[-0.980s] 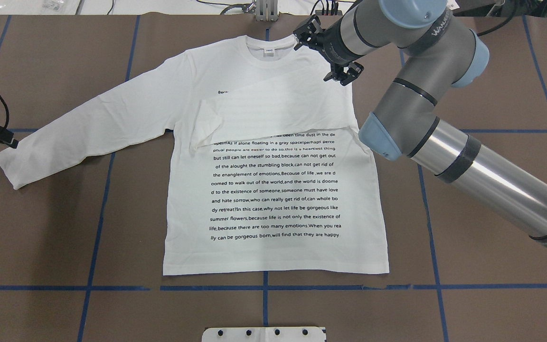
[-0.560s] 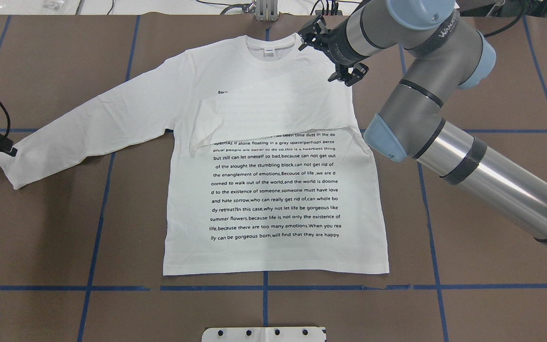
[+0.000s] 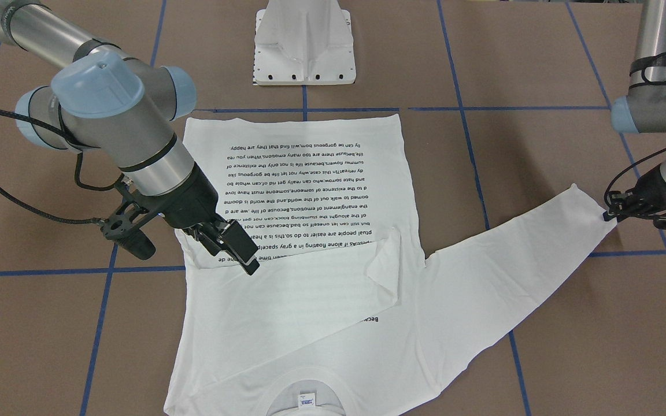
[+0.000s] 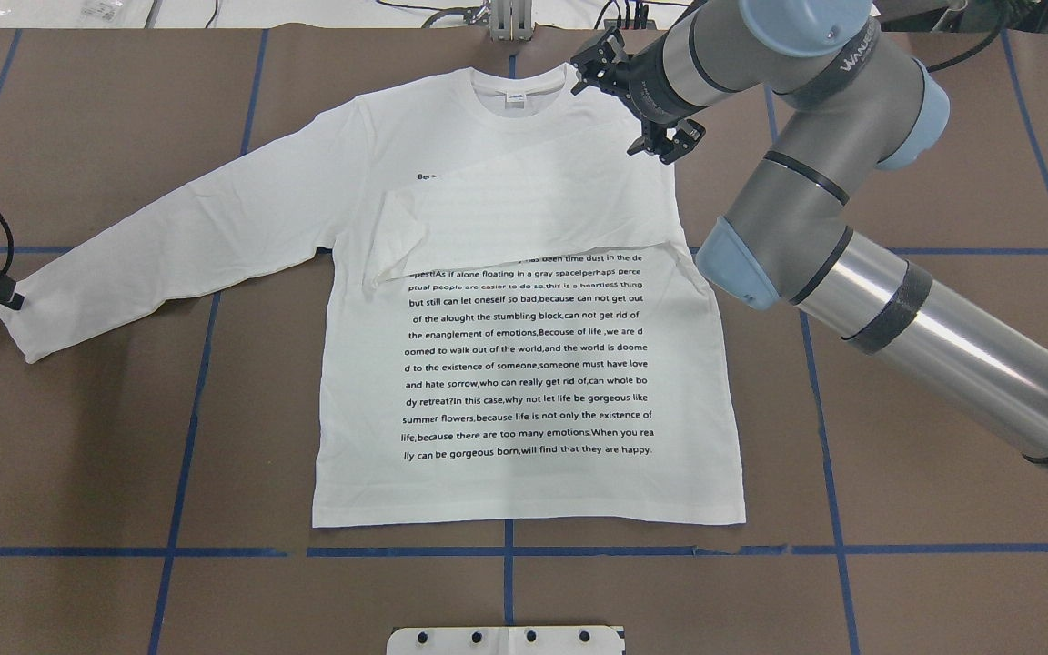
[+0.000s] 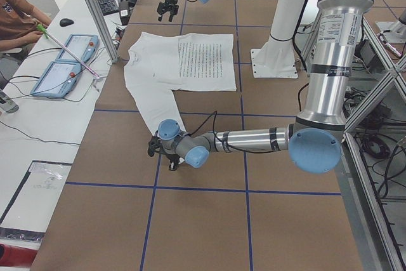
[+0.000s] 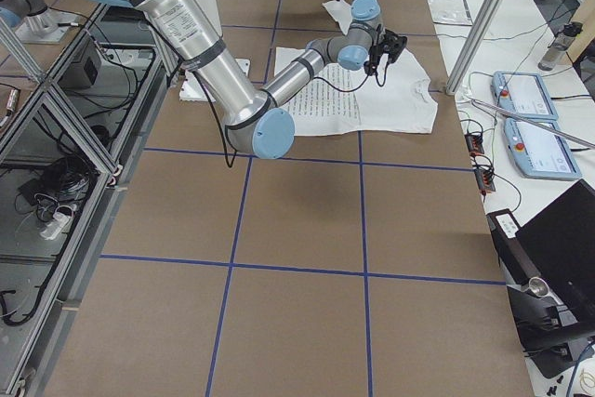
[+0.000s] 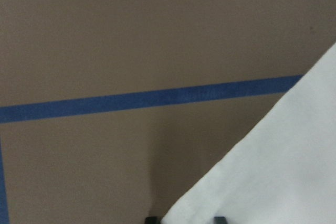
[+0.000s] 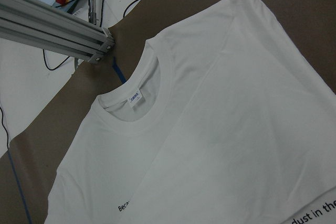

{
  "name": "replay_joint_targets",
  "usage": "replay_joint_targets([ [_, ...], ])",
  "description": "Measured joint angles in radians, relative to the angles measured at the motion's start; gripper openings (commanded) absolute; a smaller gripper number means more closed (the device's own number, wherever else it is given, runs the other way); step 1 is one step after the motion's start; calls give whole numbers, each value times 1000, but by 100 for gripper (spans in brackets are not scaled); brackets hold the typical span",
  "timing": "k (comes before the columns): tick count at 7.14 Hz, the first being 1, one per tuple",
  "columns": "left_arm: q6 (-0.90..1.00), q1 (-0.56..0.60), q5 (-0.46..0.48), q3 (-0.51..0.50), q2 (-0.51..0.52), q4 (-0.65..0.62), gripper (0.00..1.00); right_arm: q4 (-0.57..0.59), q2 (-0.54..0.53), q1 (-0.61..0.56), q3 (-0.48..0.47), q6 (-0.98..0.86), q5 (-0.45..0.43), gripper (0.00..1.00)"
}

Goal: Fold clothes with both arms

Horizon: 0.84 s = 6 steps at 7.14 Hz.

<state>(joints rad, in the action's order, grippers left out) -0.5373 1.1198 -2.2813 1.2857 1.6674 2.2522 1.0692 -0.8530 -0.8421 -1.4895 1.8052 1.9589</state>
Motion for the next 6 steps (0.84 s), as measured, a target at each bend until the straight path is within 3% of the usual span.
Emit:
replay_joint_targets([
  [2, 0, 1, -11, 48, 0, -2, 0, 0, -2, 0, 0, 0, 0, 100],
  [4, -29, 1, -87, 157, 0, -9, 0, -7, -28, -8, -8, -10, 5, 100],
  [6, -234, -10, -150, 303, 36, -4, 0, -14, -102, -36, -37, -93, 11, 100],
])
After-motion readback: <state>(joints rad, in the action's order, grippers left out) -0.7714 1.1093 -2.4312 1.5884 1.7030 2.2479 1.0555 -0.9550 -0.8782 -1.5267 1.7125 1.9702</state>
